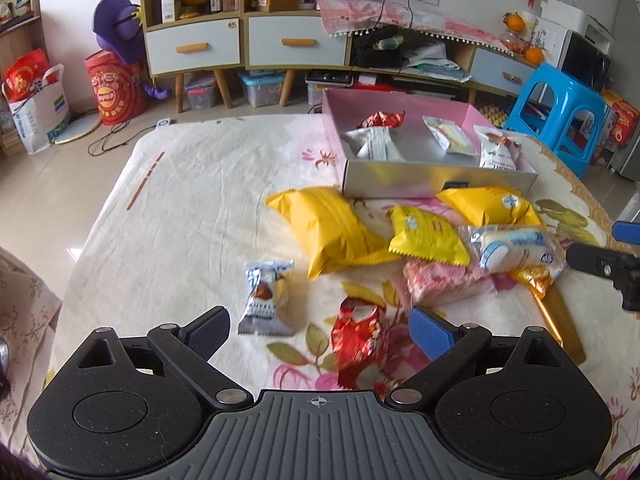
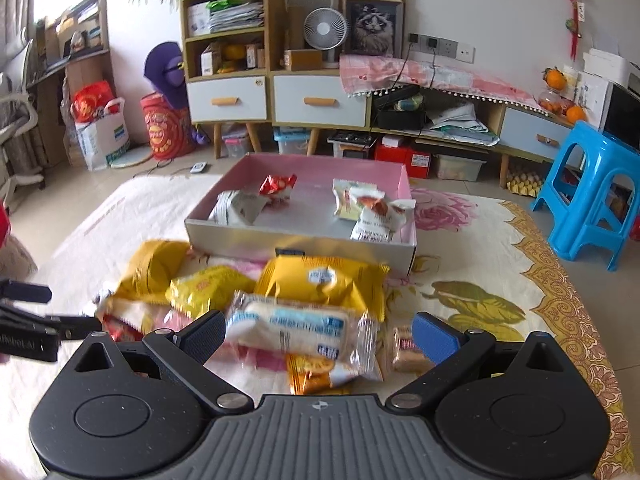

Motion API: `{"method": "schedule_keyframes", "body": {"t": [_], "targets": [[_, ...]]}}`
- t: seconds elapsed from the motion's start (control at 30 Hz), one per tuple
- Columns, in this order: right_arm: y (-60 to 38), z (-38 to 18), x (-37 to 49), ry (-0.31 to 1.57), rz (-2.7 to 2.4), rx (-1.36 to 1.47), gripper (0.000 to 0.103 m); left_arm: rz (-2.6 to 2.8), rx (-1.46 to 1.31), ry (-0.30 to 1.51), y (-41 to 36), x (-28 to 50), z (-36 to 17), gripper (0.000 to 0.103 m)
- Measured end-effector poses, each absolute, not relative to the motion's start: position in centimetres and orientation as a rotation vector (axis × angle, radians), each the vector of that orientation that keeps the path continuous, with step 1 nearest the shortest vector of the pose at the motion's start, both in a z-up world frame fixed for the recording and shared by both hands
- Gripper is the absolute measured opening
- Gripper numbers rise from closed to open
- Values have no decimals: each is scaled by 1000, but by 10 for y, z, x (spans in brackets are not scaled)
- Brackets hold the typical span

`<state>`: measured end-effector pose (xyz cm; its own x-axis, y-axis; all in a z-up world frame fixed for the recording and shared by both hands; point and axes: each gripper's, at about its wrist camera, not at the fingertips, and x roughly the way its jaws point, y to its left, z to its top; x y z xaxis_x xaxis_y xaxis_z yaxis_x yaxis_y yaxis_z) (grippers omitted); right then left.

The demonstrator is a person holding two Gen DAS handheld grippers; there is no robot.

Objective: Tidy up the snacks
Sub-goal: 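Move both open grippers back over the snack pile, then close left gripper on the red candy wrapper while right grasps the gold bar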

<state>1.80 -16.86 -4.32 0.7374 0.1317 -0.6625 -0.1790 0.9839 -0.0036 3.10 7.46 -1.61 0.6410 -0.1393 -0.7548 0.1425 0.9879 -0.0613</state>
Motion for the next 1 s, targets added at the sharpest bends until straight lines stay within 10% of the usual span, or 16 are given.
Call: {"method": "schedule_keyframes", "body": {"t": [1.0], "targets": [[-152,-109,-20,868,357,-209,94,-276,83,775,60,2,-73,98]]}}
